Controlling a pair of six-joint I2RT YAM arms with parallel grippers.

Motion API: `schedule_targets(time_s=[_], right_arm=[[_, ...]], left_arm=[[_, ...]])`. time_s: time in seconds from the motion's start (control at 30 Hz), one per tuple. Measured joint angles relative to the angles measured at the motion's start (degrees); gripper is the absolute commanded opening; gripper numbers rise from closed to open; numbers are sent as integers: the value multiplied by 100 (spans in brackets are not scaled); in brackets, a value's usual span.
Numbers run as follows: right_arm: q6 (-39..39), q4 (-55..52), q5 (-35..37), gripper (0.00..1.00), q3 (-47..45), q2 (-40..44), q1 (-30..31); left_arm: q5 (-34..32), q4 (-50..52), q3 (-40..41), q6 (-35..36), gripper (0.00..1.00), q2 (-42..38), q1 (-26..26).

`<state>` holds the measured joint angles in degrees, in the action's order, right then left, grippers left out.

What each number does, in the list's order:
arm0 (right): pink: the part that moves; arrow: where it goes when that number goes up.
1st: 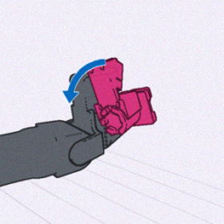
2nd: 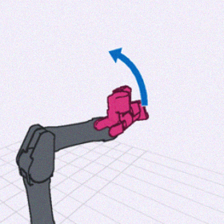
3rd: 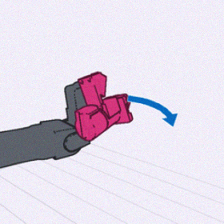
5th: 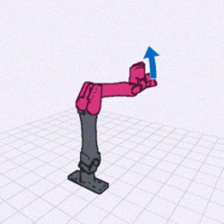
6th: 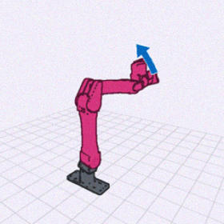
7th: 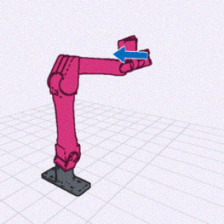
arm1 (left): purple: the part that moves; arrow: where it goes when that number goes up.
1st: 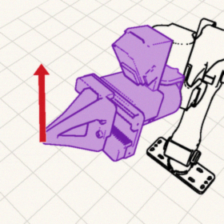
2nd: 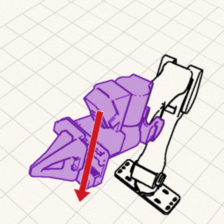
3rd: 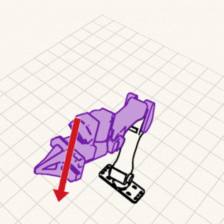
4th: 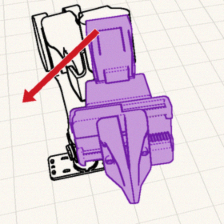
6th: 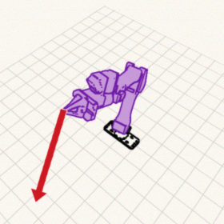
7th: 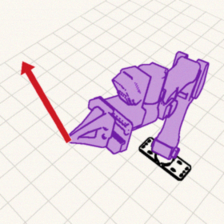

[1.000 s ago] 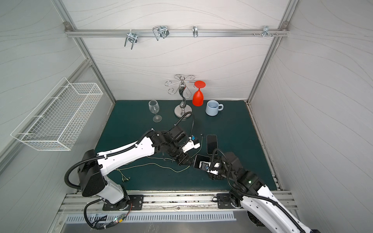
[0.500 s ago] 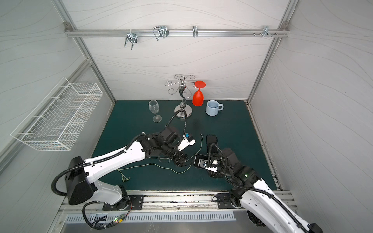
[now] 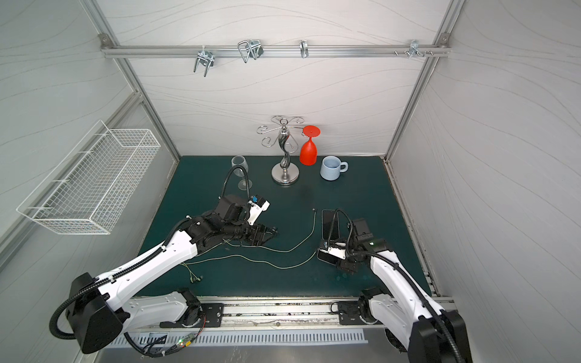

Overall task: Plug wired earphones into phones
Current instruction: Place the phone at the center of the board.

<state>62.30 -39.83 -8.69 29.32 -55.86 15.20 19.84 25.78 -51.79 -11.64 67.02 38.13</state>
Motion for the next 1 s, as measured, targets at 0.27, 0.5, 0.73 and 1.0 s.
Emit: schedule_targets(time_s=[0.27,0.5,0.73,1.0], right_arm=[[533,-22,24,76,153,-938,-330],[675,79,31,98,146,-1161,-330],[597,-31,-39,99,188,-1008,-315],[-553,-116,-120,99,1021,-125,4]], left_arm=[[2,-22,83,-15,60,-35,-216],[-17,94,83,-17,60,-105,-328],[-269,332,83,-131,61,-275,-328],[-599,647,-164,-555,61,-540,-328]])
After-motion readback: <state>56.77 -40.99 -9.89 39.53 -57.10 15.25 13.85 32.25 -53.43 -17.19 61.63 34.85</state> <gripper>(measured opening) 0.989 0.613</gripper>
